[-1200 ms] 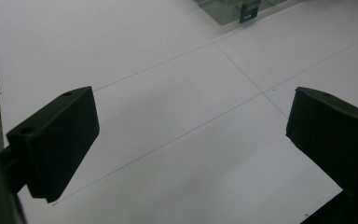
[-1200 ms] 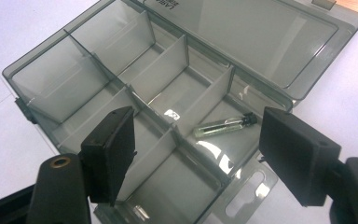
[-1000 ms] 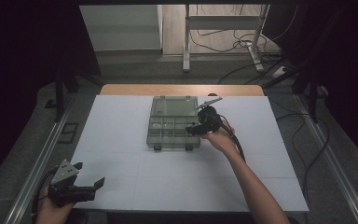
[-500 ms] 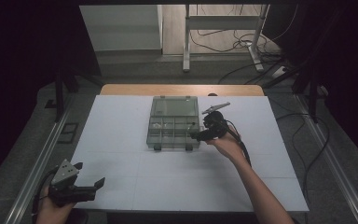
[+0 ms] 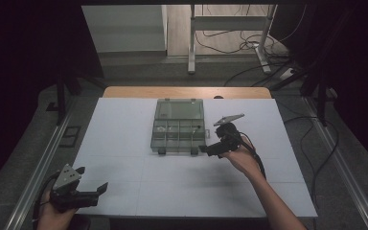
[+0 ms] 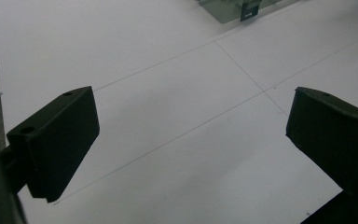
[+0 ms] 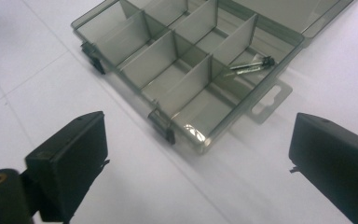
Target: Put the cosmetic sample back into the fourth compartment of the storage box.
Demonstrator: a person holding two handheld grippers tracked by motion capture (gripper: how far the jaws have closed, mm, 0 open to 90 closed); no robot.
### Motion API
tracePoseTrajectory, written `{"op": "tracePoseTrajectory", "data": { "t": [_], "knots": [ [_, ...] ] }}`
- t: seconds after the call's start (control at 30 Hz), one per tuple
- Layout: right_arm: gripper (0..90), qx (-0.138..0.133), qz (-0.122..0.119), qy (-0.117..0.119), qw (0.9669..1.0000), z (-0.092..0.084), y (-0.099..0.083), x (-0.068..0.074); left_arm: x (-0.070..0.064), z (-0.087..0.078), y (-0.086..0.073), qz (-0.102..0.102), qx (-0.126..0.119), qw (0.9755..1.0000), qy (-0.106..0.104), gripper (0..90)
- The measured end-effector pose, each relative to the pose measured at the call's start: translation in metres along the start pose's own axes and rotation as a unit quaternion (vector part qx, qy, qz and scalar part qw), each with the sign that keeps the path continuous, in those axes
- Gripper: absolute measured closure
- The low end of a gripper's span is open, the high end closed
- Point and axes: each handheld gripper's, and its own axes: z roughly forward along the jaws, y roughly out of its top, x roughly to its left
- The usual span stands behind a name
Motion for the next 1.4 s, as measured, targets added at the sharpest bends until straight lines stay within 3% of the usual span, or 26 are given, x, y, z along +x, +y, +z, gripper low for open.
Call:
{"op": "tracePoseTrajectory", "data": {
  "t": [0.3,0.5,1.4],
  "knots": [
    [0.7,-0.017,-0.001,0.005,0.9998,-0.024,-0.018,0.009,0.0,0.0,0.0,0.001,0.002,1.0,0.002,3.2],
    [0.0,-0.018,-0.009,-0.006,0.9998,-0.036,-0.032,0.016,-0.001,0.0,0.0,0.001,0.002,1.0,0.003,3.2],
    [0.0,-0.032,-0.006,-0.043,0.9986,-0.088,-0.086,0.023,0.001,0.001,0.0,-0.002,0.001,1.0,-0.006,4.6]
  ]
}}
